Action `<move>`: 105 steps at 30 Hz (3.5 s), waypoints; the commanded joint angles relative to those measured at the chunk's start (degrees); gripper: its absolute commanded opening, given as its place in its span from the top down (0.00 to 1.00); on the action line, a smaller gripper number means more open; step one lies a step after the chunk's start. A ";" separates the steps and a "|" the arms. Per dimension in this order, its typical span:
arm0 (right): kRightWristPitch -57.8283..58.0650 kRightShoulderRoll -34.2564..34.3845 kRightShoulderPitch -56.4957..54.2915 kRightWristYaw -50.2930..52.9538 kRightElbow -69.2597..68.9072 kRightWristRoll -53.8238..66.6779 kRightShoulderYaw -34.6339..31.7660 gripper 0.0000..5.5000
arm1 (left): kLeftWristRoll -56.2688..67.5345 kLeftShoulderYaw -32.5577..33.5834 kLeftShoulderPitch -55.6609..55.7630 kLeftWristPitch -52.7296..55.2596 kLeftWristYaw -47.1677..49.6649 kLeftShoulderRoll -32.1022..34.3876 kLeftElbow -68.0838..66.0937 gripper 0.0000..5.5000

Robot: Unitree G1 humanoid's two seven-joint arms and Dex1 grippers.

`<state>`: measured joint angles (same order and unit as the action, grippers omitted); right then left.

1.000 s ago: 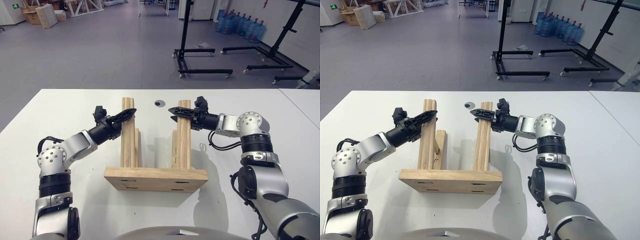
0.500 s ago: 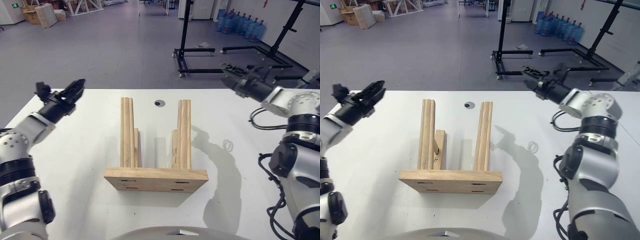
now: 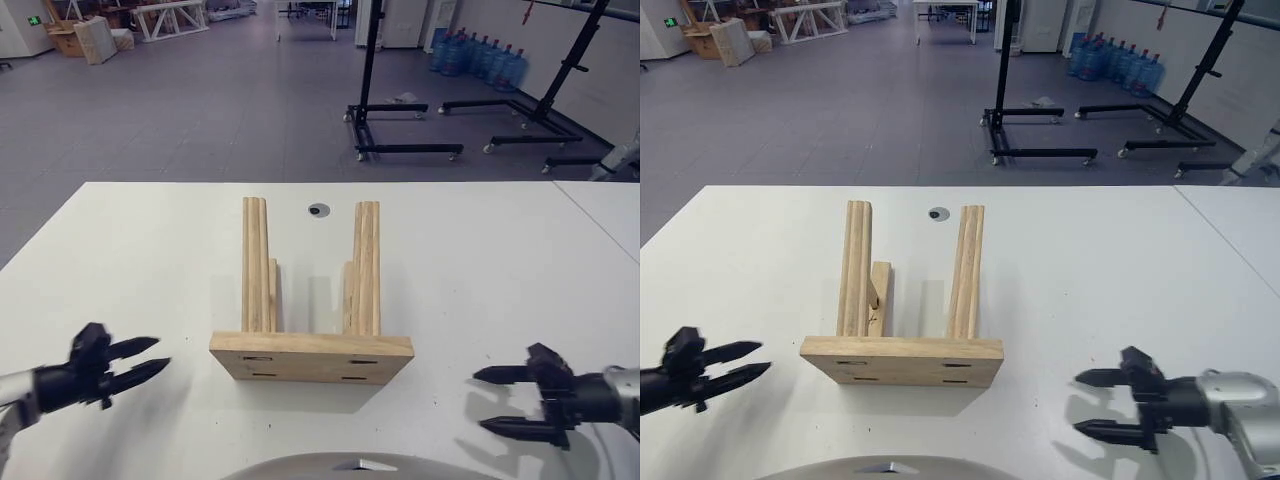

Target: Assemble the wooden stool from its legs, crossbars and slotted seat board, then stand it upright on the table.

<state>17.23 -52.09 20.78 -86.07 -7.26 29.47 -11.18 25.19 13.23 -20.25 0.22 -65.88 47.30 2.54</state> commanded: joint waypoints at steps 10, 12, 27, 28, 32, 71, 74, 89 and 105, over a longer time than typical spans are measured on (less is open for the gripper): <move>5.26 8.54 -4.94 13.50 -8.00 0.94 8.48 0.10 | -3.35 -5.31 -3.92 -1.88 -5.32 2.03 7.69 0.53; 5.68 9.51 -6.00 14.68 -8.33 0.86 9.83 0.10 | -4.10 -6.59 -1.95 -1.92 -3.92 0.54 7.61 0.53; 5.92 14.16 -11.32 20.06 -7.14 0.42 15.37 0.14 | -1.36 -10.43 3.39 2.79 -0.39 -3.12 11.46 0.53; 6.01 14.28 -11.48 20.17 -7.27 0.51 15.59 0.16 | -1.33 -10.54 3.53 2.73 -0.44 -3.28 11.43 0.53; 6.10 14.76 -11.72 20.04 -7.85 1.01 16.10 0.28 | -0.88 -11.14 4.10 3.12 -0.53 -4.00 11.67 0.61; 73.47 39.57 -79.70 70.67 34.11 37.94 -23.52 0.73 | 71.79 -4.63 41.59 58.02 67.39 -15.06 3.25 0.67; 73.00 42.58 -80.23 77.75 36.00 37.42 -27.81 0.75 | 76.83 -4.42 46.46 55.31 77.55 -17.49 -1.24 0.67; 58.19 52.23 -77.96 112.45 38.86 44.30 -39.60 0.75 | 81.63 -2.49 59.04 48.67 105.00 -23.38 -10.81 0.72; 48.64 50.64 -70.95 103.27 40.14 42.31 -26.01 0.60 | 73.09 2.47 59.23 48.66 100.45 -29.08 -18.95 0.79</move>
<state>64.70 -4.10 -52.06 15.94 30.84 74.43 -40.51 98.22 18.40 40.67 44.43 33.98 22.43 -15.04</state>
